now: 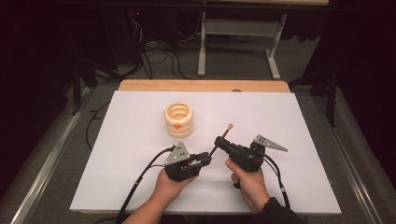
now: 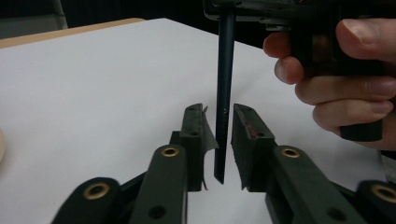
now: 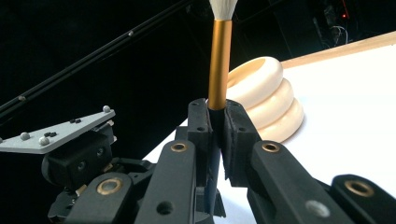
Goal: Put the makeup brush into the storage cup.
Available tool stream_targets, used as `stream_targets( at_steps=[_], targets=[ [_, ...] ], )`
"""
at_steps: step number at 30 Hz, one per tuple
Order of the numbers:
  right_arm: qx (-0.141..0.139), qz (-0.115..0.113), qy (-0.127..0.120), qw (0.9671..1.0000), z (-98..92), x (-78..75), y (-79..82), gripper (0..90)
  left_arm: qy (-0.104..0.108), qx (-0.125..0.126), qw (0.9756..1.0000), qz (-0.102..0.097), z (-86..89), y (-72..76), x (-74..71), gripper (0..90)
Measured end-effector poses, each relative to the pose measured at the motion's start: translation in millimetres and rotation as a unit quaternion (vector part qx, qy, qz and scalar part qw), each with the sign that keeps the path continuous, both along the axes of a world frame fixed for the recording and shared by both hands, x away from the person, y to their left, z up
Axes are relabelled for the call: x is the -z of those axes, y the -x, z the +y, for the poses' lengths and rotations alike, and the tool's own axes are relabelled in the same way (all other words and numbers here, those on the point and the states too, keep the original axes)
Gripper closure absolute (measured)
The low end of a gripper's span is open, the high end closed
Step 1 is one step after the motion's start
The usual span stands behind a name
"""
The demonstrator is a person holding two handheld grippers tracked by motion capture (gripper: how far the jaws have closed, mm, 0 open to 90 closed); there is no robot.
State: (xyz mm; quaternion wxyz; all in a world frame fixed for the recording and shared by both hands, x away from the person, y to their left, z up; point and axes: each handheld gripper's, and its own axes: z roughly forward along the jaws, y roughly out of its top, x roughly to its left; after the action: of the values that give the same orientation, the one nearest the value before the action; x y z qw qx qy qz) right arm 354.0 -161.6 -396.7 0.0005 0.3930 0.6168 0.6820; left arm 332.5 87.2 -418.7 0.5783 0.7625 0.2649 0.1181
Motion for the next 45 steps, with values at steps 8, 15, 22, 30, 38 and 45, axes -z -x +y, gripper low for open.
stream_targets(
  at_steps=[8, 15, 22, 30, 38, 45],
  targets=[
    [0.004, -0.007, 0.005, 1.0000, -1.7, -1.3, 0.5, 85.3, -0.002, -0.009, 1.0000, 0.002, 3.0, -1.2, -2.3, 57.4],
    [0.009, -0.017, 0.010, 0.9998, -3.9, -2.6, 0.2, 85.3, -0.022, -0.013, 0.9997, 0.005, 13.3, -2.7, -8.4, 47.7],
    [0.014, -0.025, 0.015, 0.9995, -6.7, -4.2, 0.9, 85.3, -0.036, -0.023, 0.9991, 0.002, 22.4, -0.7, -13.8, 41.2],
    [0.018, -0.032, 0.019, 0.9992, -9.3, -5.9, 2.0, 85.3, -0.032, -0.044, 0.9985, 0.005, 36.0, 0.3, -16.1, 34.5],
    [0.022, -0.044, 0.030, 0.9983, -13.0, -7.4, 2.6, 85.3, -0.037, -0.064, 0.9972, 0.010, 47.4, 2.1, -10.9, 27.1],
    [0.028, -0.057, 0.050, 0.9967, -16.8, -8.8, 4.0, 85.3, -0.036, -0.069, 0.9969, 0.010, 48.9, 2.1, -4.2, 22.9]
  ],
)
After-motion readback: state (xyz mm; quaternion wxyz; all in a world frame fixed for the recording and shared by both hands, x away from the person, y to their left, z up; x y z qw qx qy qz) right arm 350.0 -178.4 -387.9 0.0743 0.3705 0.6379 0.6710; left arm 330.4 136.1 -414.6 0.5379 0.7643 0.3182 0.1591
